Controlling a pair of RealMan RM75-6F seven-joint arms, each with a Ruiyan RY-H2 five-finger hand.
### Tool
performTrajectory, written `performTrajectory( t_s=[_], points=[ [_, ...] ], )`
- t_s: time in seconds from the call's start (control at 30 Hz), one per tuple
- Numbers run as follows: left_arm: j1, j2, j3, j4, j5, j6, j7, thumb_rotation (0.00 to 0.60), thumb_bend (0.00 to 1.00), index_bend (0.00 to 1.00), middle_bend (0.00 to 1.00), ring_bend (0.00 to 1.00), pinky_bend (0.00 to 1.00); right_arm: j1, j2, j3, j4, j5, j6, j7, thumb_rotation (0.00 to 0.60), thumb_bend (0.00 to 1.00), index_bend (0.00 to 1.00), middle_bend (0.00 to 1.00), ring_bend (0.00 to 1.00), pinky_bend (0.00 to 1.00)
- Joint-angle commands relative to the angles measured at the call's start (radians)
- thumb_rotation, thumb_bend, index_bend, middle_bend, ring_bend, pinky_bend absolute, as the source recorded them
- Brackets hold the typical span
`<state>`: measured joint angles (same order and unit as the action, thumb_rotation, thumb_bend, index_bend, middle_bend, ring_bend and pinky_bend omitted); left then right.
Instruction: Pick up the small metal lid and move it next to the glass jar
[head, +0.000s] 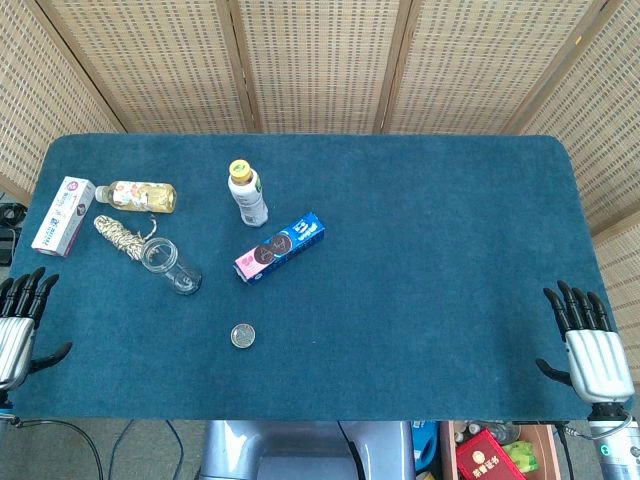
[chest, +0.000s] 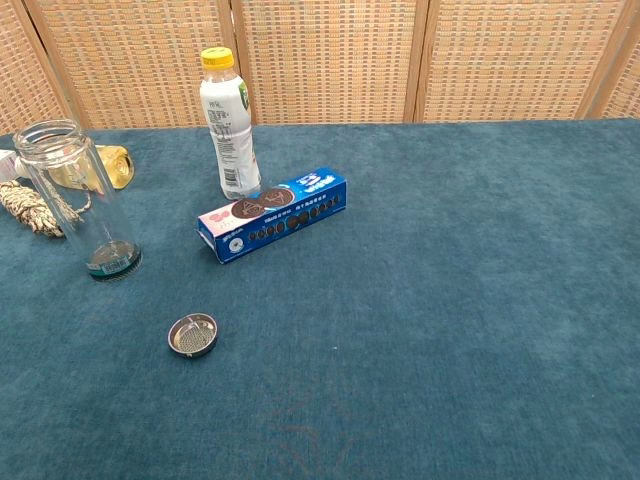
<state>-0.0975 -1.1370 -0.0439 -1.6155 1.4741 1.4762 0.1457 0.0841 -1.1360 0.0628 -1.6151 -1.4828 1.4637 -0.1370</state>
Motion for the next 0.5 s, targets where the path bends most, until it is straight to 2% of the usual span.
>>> performTrajectory(
  t_s=[0.03, 0.5],
  points=[
    [0.001, 0.000, 0.000, -0.001, 0.002, 0.003, 0.000, 0.600, 0.20, 0.00, 0.00, 0.00, 0.00, 0.000, 0.001, 0.000, -0.001, -0.002, 0.002, 0.000, 0.600, 0.02, 0.00, 0.00, 0.00, 0.00],
    [0.003, 0.001, 0.004, -0.005, 0.019, 0.013, -0.001, 0.600, 0.20, 0.00, 0.00, 0.00, 0.00, -0.001, 0.000, -0.005, -0.008, -0.011, 0.003, -0.005, 0.600, 0.02, 0.00, 0.00, 0.00, 0.00]
  ],
)
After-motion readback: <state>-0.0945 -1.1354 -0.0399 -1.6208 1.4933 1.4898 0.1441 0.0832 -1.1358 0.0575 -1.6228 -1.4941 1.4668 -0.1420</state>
